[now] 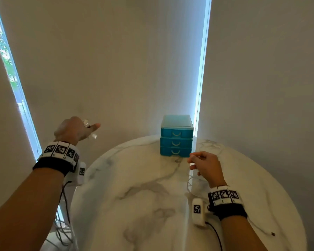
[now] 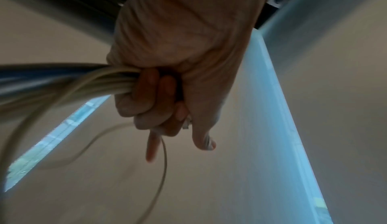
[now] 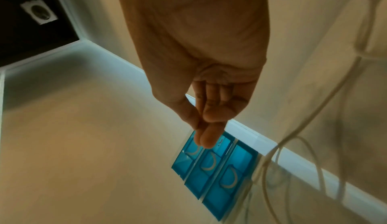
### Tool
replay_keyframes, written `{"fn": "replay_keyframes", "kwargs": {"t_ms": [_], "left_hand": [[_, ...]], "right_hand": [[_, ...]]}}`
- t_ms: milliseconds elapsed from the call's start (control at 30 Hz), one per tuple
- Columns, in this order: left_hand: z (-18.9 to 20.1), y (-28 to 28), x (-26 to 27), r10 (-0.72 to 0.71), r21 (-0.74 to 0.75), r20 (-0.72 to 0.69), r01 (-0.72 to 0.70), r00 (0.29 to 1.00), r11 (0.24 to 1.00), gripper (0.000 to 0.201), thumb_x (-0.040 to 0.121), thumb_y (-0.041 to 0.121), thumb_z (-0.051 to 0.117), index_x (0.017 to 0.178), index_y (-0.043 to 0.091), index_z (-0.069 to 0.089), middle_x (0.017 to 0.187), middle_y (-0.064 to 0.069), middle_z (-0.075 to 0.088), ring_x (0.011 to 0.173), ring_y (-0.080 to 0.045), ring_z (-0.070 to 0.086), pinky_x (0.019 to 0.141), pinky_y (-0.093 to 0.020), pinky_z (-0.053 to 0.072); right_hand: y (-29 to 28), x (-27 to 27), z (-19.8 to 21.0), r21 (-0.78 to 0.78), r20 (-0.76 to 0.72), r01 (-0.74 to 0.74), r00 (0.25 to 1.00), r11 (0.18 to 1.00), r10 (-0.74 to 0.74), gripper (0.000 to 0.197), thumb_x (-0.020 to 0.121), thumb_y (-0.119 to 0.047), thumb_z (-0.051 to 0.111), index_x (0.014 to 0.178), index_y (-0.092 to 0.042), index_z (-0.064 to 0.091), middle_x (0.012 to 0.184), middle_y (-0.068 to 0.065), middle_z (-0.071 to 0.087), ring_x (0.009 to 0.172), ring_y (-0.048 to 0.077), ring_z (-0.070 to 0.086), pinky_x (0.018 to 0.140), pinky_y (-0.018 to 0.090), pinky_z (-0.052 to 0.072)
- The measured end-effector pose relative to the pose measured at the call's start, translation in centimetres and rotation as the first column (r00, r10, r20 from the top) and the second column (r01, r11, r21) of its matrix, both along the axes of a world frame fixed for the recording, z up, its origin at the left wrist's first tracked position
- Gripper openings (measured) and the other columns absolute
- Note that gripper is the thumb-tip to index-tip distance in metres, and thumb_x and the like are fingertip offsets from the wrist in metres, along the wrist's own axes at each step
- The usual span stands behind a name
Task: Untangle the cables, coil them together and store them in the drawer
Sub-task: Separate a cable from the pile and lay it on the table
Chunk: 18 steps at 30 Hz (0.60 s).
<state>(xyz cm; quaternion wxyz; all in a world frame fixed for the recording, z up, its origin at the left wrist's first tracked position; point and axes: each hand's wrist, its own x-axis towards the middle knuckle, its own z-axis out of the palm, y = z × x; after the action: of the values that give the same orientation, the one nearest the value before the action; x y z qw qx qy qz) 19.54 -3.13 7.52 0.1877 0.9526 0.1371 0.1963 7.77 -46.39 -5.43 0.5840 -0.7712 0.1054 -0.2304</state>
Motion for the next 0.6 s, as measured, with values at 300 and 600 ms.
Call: {"fn": "replay_keyframes", "kwargs": {"t_ms": [300, 600], "left_hand": [[-0.1, -9.6, -1.8, -0.293, 0.043, 0.129, 0.29, 0.947, 0.956, 0.064, 0.09, 0.075, 0.065, 0.085, 0.012, 0.068, 0.088, -0.014, 0.071, 0.092, -0.038, 0.071, 0.075, -0.037, 0.052], [-2.6, -14.2, -2.3, -0.624, -0.113, 0.101, 0.632, 0.775, 0.767, 0.057, 0.088, 0.069, 0.072, 0.077, 0.014, 0.067, 0.073, -0.002, 0.071, 0.068, -0.018, 0.064, 0.065, -0.032, 0.048]], "right_hand": [[0.0, -1.5, 1.3, -0.643, -0.671, -0.462, 0.724, 0.611, -0.158, 0.059, 0.063, -0.069, 0.092, 0.089, -0.018, 0.08, 0.083, -0.003, 0.079, 0.081, 0.015, 0.074, 0.077, 0.03, 0.059], [3.7, -0.6, 3.4, -0.558, -0.576, -0.543, 0.797, 0.627, 0.179, 0.02, 0.089, -0.034, 0.081, 0.091, -0.014, 0.081, 0.089, 0.001, 0.08, 0.087, 0.015, 0.075, 0.076, 0.027, 0.058]]}}
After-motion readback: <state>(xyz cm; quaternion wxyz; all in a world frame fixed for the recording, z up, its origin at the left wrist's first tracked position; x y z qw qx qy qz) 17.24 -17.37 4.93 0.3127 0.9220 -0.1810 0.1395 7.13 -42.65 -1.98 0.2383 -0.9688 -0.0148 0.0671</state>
